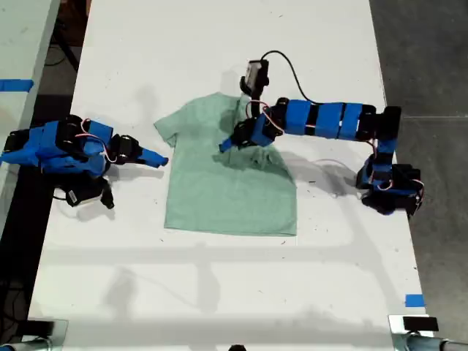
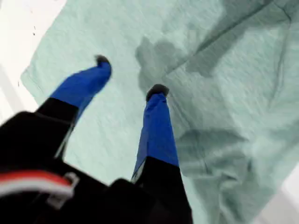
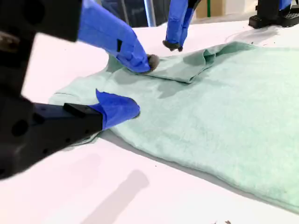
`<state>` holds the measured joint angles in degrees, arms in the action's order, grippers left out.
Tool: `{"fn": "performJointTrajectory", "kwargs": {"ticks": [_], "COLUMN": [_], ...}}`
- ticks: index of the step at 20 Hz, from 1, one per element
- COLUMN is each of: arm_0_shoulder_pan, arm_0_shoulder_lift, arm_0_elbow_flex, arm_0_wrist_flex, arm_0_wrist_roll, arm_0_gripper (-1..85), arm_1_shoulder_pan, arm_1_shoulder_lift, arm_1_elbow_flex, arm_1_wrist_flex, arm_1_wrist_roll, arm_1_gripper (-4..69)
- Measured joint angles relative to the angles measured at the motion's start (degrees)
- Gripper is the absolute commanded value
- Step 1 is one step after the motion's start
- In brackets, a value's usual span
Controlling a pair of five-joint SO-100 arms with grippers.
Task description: Fold t shirt
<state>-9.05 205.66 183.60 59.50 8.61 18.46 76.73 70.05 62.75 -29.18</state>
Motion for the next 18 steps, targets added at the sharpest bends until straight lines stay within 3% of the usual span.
{"fn": "performJointTrajectory", "kwargs": {"ticks": [3,5,10,16,18], "arm_0_shoulder_pan": [0.0,0.0,0.0,0.0,0.0], "arm_0_shoulder_lift": [0.0,0.0,0.0,0.0,0.0], "arm_0_elbow_flex": [0.0,0.0,0.0,0.0,0.0], "arm_0_wrist_flex": [0.0,0.0,0.0,0.0,0.0], "arm_0_wrist_roll": [0.0,0.0,0.0,0.0,0.0], "arm_0_gripper": [11.7,11.7,11.7,11.7,11.7], "arm_1_shoulder_pan": [3.1,4.4,5.3,2.2,1.8], "arm_1_shoulder_lift": [7.6,16.4,47.8,74.0,83.9], "arm_1_elbow_flex": [6.8,16.8,53.7,90.6,99.7], "arm_1_wrist_flex": [5.5,5.2,-6.8,-23.5,-24.4], "arm_1_wrist_roll": [-0.4,-1.3,-4.4,-2.2,0.1], "arm_1_gripper": [0.0,0.0,0.1,0.2,0.2]}}
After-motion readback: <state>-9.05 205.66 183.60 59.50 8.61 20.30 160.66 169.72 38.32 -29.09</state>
